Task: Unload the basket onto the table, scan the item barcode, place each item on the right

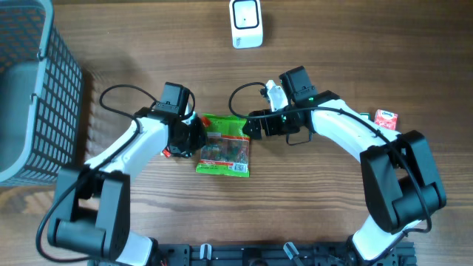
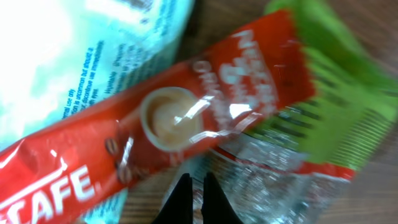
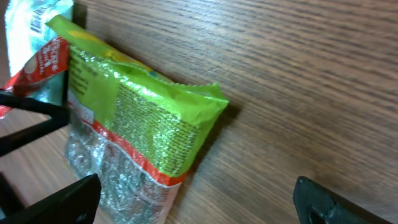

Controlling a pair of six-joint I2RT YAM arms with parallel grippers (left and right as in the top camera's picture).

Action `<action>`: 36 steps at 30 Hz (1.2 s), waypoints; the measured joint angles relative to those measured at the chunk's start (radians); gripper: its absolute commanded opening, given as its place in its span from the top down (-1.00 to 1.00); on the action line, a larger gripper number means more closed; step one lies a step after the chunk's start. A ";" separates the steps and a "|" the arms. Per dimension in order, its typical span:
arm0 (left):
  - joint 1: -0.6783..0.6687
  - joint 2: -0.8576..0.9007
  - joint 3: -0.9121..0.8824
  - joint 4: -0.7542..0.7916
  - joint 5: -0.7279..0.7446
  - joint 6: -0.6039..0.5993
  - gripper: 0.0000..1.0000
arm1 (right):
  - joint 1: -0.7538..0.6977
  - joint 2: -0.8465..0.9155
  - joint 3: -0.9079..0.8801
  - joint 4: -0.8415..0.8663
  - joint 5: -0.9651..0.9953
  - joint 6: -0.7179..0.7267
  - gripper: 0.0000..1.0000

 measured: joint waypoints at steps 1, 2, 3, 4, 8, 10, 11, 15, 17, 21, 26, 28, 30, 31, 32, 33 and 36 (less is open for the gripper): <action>0.000 0.018 0.000 0.000 0.000 -0.007 0.92 | 0.000 0.000 0.000 -0.002 -0.013 0.005 -1.00; 0.000 0.035 -0.001 0.002 0.000 -0.011 0.91 | 0.000 0.000 0.000 -0.004 -0.025 0.007 -1.00; -0.002 0.048 0.000 0.004 0.000 -0.014 0.91 | 0.000 0.000 0.000 -0.005 -0.040 0.010 -1.00; -0.004 0.059 0.000 0.007 0.000 -0.016 0.89 | 0.000 0.000 0.000 -0.006 -0.053 0.013 -0.99; -0.026 0.061 0.000 0.026 0.000 -0.023 0.87 | 0.000 0.000 -0.014 -0.005 -0.089 0.055 -1.00; -0.044 0.062 0.000 0.037 0.000 -0.026 0.88 | 0.000 0.000 -0.048 0.019 -0.111 0.071 -0.99; -0.053 0.063 0.000 0.042 0.000 -0.027 0.88 | 0.000 0.000 -0.077 0.038 -0.145 0.077 -0.99; -0.086 0.064 0.000 0.051 -0.002 -0.029 0.88 | -0.001 -0.003 -0.153 0.176 -0.272 0.124 -0.96; -0.090 0.064 0.000 0.051 -0.005 -0.029 0.88 | -0.003 -0.003 -0.198 0.277 -0.330 0.165 -0.92; -0.090 0.064 0.000 0.052 -0.004 -0.029 0.87 | -0.003 -0.002 -0.282 0.481 -0.393 0.266 -0.85; -0.090 0.064 0.000 0.053 -0.004 -0.029 0.86 | 0.024 -0.002 -0.317 0.563 -0.409 0.331 -0.72; -0.090 0.064 0.000 0.053 -0.004 -0.029 0.85 | 0.047 -0.002 -0.323 0.604 -0.408 0.344 -0.68; -0.090 0.064 0.000 0.053 -0.004 -0.029 0.82 | 0.077 -0.002 -0.323 0.653 -0.407 0.367 -0.60; -0.091 0.064 0.000 0.053 -0.004 -0.029 0.81 | 0.090 -0.002 -0.323 0.672 -0.402 0.380 -0.56; -0.091 0.064 0.000 0.053 -0.004 -0.029 0.80 | 0.101 -0.002 -0.324 0.685 -0.393 0.391 -0.50; -0.091 0.064 0.000 0.054 -0.004 -0.029 0.80 | 0.110 -0.002 -0.324 0.697 -0.378 0.405 -0.39; -0.092 0.064 0.001 0.055 -0.004 -0.029 0.80 | 0.122 -0.002 -0.324 0.721 -0.357 0.419 0.14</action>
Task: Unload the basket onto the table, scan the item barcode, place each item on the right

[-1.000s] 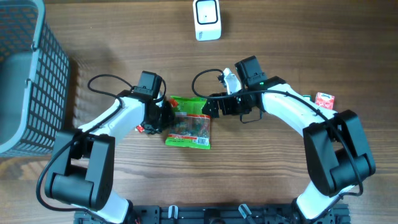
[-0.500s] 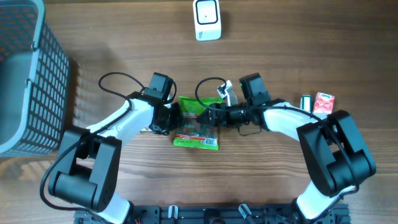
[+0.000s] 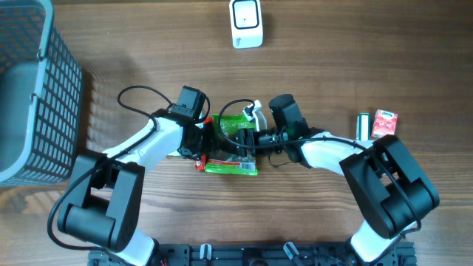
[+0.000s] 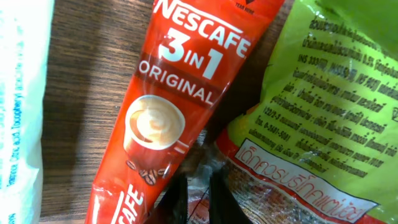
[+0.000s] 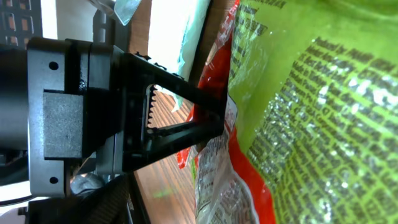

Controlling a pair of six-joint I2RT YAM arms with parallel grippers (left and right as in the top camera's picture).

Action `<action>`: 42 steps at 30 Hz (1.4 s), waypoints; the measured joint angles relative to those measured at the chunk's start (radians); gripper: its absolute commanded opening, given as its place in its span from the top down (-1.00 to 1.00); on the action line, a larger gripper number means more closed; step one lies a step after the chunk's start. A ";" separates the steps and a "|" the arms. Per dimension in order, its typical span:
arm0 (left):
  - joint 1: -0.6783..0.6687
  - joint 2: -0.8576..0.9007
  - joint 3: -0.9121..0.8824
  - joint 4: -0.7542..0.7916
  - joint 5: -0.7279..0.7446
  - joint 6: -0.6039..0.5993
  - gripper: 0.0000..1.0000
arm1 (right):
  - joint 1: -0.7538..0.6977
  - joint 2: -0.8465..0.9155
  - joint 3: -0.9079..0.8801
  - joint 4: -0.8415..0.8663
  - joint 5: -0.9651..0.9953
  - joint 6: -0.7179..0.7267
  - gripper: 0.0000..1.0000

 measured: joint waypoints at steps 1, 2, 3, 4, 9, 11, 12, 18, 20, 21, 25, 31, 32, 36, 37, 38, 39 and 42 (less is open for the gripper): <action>0.000 0.000 0.000 0.000 0.000 0.000 0.83 | 0.000 0.000 0.000 0.002 0.006 0.001 0.22; 0.000 0.000 0.000 0.000 0.000 0.000 0.85 | 0.000 0.000 0.000 0.002 0.010 0.002 0.23; 0.000 0.000 0.000 0.000 0.000 0.000 0.85 | 0.000 0.000 0.000 0.002 0.013 -0.007 0.22; 0.000 0.000 0.000 0.000 0.000 0.000 0.85 | 0.000 0.001 0.000 0.001 0.013 -0.013 0.23; 0.000 0.000 0.000 -0.001 0.000 0.000 0.86 | 0.000 0.001 0.000 -0.032 0.015 -0.037 0.91; 0.000 0.000 0.000 -0.002 0.000 0.000 0.85 | 0.000 0.001 -0.001 -0.040 0.021 -0.042 0.91; 0.000 0.000 0.002 -0.011 -0.001 0.002 0.88 | 0.000 0.001 -0.001 -0.042 0.021 -0.044 0.91; 0.019 -0.043 0.137 -0.289 -0.071 0.054 0.92 | 0.007 0.001 -0.001 -0.036 0.020 -0.026 0.91; 0.035 -0.105 0.216 -0.332 -0.085 0.061 0.92 | 0.007 0.001 -0.001 -0.019 0.012 -0.018 0.91; 0.050 -0.156 0.267 -0.342 -0.091 0.065 0.92 | 0.007 0.001 -0.001 -0.016 0.009 -0.019 0.91; 0.094 -0.301 0.349 -0.361 -0.101 0.069 0.92 | 0.007 -0.015 0.004 -0.084 0.009 -0.081 0.91; 0.174 -0.344 0.352 -0.378 -0.101 0.085 0.86 | 0.007 -0.188 0.072 -0.277 0.008 -0.230 0.92; 0.185 -0.344 0.352 -0.383 -0.098 0.088 0.81 | 0.007 -0.223 0.087 -0.280 0.008 -0.246 0.91; 0.191 -0.344 0.352 -0.402 0.005 0.164 0.67 | -0.013 -0.300 0.099 -0.280 -0.019 -0.252 0.91; 0.192 -0.344 0.352 -0.417 0.045 0.196 0.65 | -0.037 -0.310 0.099 -0.276 -0.041 -0.233 0.91; 0.198 -0.344 0.352 -0.430 0.081 0.221 0.60 | -0.056 -0.314 0.100 -0.275 -0.052 -0.218 0.91; 0.212 -0.344 0.352 -0.455 0.139 0.261 0.44 | -0.095 -0.318 0.103 -0.275 -0.078 -0.193 0.91; 0.253 -0.344 0.352 -0.482 0.274 0.347 -0.58 | -0.169 -0.319 0.130 -0.277 -0.124 -0.164 0.91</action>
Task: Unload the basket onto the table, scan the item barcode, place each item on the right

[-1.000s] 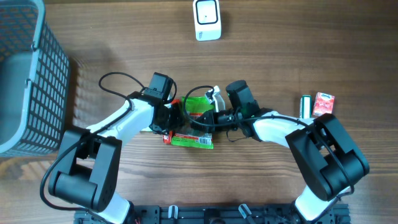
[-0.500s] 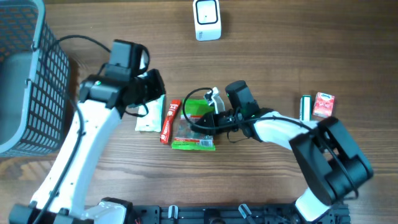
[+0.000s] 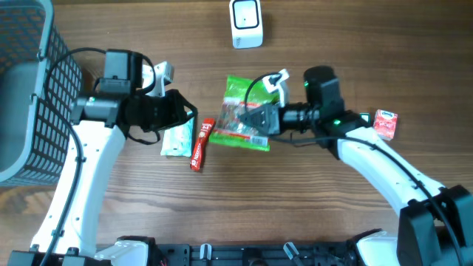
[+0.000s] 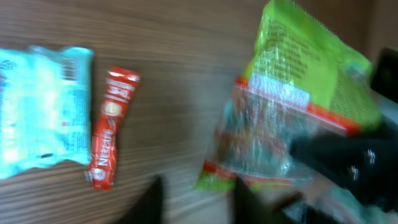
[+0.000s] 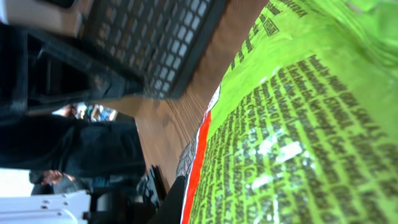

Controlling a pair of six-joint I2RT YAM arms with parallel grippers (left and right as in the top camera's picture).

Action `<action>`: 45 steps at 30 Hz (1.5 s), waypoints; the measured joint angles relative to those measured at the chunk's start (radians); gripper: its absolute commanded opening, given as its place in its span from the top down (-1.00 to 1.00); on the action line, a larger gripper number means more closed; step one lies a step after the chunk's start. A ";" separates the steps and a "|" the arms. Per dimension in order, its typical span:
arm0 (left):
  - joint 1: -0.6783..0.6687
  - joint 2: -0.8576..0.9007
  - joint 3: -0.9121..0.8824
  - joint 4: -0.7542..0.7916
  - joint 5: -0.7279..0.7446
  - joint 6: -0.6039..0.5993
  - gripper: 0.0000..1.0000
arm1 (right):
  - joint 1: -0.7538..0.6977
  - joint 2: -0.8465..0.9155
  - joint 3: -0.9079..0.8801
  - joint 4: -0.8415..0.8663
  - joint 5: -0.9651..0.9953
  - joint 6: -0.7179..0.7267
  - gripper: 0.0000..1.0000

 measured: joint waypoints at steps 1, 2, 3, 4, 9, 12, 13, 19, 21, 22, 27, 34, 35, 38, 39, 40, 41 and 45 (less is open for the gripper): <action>0.020 0.000 0.000 -0.008 0.056 0.031 -0.72 | -0.007 0.000 0.011 0.000 -0.007 0.002 0.91; 0.047 0.000 0.000 -0.013 0.119 0.072 -0.77 | -0.008 0.000 0.032 -0.002 -0.021 0.009 0.91; 0.055 0.000 0.000 -0.014 0.135 0.085 -0.78 | -0.008 0.000 0.042 -0.003 -0.028 0.011 0.91; 0.067 0.000 0.000 -0.018 0.156 0.105 -0.77 | -0.007 -0.001 0.051 -0.007 -0.034 0.021 0.91; 0.082 0.011 0.000 -0.055 0.266 0.227 -0.68 | -0.007 -0.002 0.081 0.022 -0.065 0.110 0.91; 0.081 0.044 0.000 -0.062 0.296 0.295 -0.65 | -0.005 -0.002 0.084 0.152 -0.156 0.220 0.91; 0.081 0.058 0.000 -0.062 0.302 0.305 -0.65 | -0.003 -0.002 0.086 0.188 -0.182 0.259 0.91; 0.079 0.117 0.000 -0.063 0.415 0.359 -0.64 | -0.001 -0.002 0.087 0.250 -0.216 0.393 0.91; 0.074 0.117 0.000 -0.062 0.452 0.374 -0.62 | 0.001 -0.002 0.087 0.251 -0.216 0.401 0.91; 0.072 0.117 0.000 -0.062 0.480 0.381 -0.59 | 0.004 -0.002 0.087 0.251 -0.216 0.402 0.91; 0.064 0.117 0.000 -0.062 0.560 0.396 0.10 | 0.027 -0.002 0.087 0.254 -0.215 0.408 0.91; 0.051 0.117 0.000 -0.056 0.602 0.404 0.54 | 0.044 -0.002 0.087 0.250 -0.182 0.407 0.92; 0.048 0.117 0.000 -0.054 0.601 0.404 0.48 | 0.044 -0.002 0.087 0.249 -0.175 0.407 0.91; 0.032 0.118 0.000 -0.053 0.595 0.402 0.23 | 0.047 -0.003 0.087 0.249 -0.142 0.407 0.91; 0.020 0.119 0.000 -0.052 0.592 0.403 0.21 | 0.047 -0.003 0.087 0.249 -0.130 0.407 0.91; 0.011 0.119 0.000 -0.054 0.592 0.406 0.21 | 0.047 -0.003 0.087 0.249 -0.114 0.407 0.91; -0.002 0.119 0.000 -0.055 0.592 0.406 0.24 | 0.047 -0.003 0.087 0.249 -0.103 0.407 0.91; -0.028 0.119 0.000 -0.056 0.586 0.404 0.92 | 0.047 -0.007 0.087 0.249 -0.066 0.389 0.91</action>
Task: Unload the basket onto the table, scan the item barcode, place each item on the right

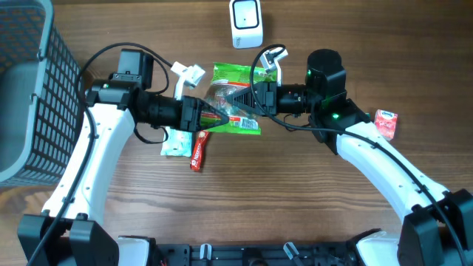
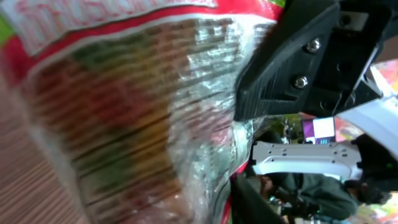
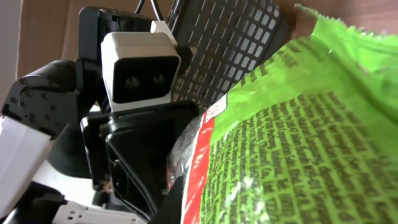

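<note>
A green and clear snack bag (image 1: 235, 103) hangs above the table between both arms, below the white scanner (image 1: 246, 24). My right gripper (image 1: 249, 100) comes in from the right and is shut on the bag's right edge; its view is filled by the green printed side (image 3: 298, 137). My left gripper (image 1: 211, 118) reaches in from the left with its jaws spread around the bag's lower left corner. The clear part of the bag (image 2: 124, 106) lies between them, and one dark finger (image 2: 242, 202) shows beside it. I see no barcode in either wrist view.
A grey mesh basket (image 1: 37, 89) stands at the left edge. A red coffee stick (image 1: 198, 150) and a pale blue packet (image 1: 175, 142) lie under the left arm. A small red carton (image 1: 384, 123) sits at the right.
The right gripper has carried the bag up the table toward the scanner. The left gripper, which was away at the left and open, now has its jaws around the bag's left corner.
First the bag lay flat, the left gripper shut beside the coffee stick and the right gripper open at the bag's top. Then both were at the bag. Then the right gripper held it lifted while the left had drawn back. Now both meet at the bag near the scanner.
</note>
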Controlling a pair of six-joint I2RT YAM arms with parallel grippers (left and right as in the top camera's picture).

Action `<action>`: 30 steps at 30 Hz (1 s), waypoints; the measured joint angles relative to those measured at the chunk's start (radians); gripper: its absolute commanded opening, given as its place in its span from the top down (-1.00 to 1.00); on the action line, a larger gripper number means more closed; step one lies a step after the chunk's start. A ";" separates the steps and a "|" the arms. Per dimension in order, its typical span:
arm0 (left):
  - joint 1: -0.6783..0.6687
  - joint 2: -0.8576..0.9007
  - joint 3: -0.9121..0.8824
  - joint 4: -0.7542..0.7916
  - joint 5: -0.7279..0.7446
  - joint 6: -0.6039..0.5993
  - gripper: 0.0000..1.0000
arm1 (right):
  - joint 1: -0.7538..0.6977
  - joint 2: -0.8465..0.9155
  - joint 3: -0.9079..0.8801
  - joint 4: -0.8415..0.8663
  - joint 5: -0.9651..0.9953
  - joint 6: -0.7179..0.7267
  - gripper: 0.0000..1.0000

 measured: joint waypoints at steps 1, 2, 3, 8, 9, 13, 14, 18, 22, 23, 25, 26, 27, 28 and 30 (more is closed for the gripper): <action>0.000 0.000 0.000 0.002 -0.001 0.001 0.92 | 0.000 -0.001 0.000 -0.002 0.005 -0.008 0.91; 0.000 0.000 0.000 0.002 0.001 0.003 0.92 | 0.000 -0.002 0.000 -0.014 0.010 -0.023 0.89; -0.001 0.000 0.000 0.002 0.001 0.003 0.92 | 0.000 -0.002 0.000 -0.023 0.013 -0.035 0.81; -0.011 0.002 0.000 -0.023 0.000 0.002 0.92 | 0.002 -0.002 0.000 -0.066 0.055 -0.117 0.41; -0.012 0.002 0.000 -0.026 -0.001 0.002 0.92 | 0.002 -0.002 0.000 -0.068 0.062 -0.122 0.34; -0.012 0.002 0.000 -0.079 0.003 0.028 0.92 | 0.002 -0.002 0.000 -0.057 0.072 -0.135 0.29; -0.012 0.002 0.000 -0.097 0.003 0.043 0.92 | 0.003 -0.002 0.000 -0.053 0.072 -0.134 0.29; -0.011 0.002 0.000 -0.124 -0.002 0.081 0.92 | 0.006 -0.002 0.000 -0.045 0.077 -0.134 0.29; -0.011 0.002 0.000 -0.130 -0.008 0.089 0.92 | 0.006 -0.002 0.000 -0.045 0.103 -0.134 0.22; -0.011 0.002 0.000 -0.130 -0.013 0.089 0.92 | 0.006 -0.002 0.000 -0.045 0.115 -0.134 0.23; -0.011 0.002 0.000 -0.133 -0.021 0.089 0.92 | 0.006 -0.002 0.000 -0.045 0.133 -0.134 0.28; -0.011 0.002 0.000 -0.133 -0.023 0.089 0.92 | 0.006 -0.002 0.000 -0.045 0.141 -0.134 0.41; -0.011 0.002 0.000 -0.133 -0.025 0.090 0.92 | 0.006 -0.002 0.000 -0.045 0.148 -0.134 0.71; -0.011 0.002 0.000 -0.134 -0.026 0.092 0.92 | 0.006 -0.002 0.000 -0.045 0.158 -0.136 0.90; -0.011 0.002 0.000 -0.133 -0.028 0.092 0.92 | 0.006 -0.002 0.000 -0.047 0.174 -0.137 0.91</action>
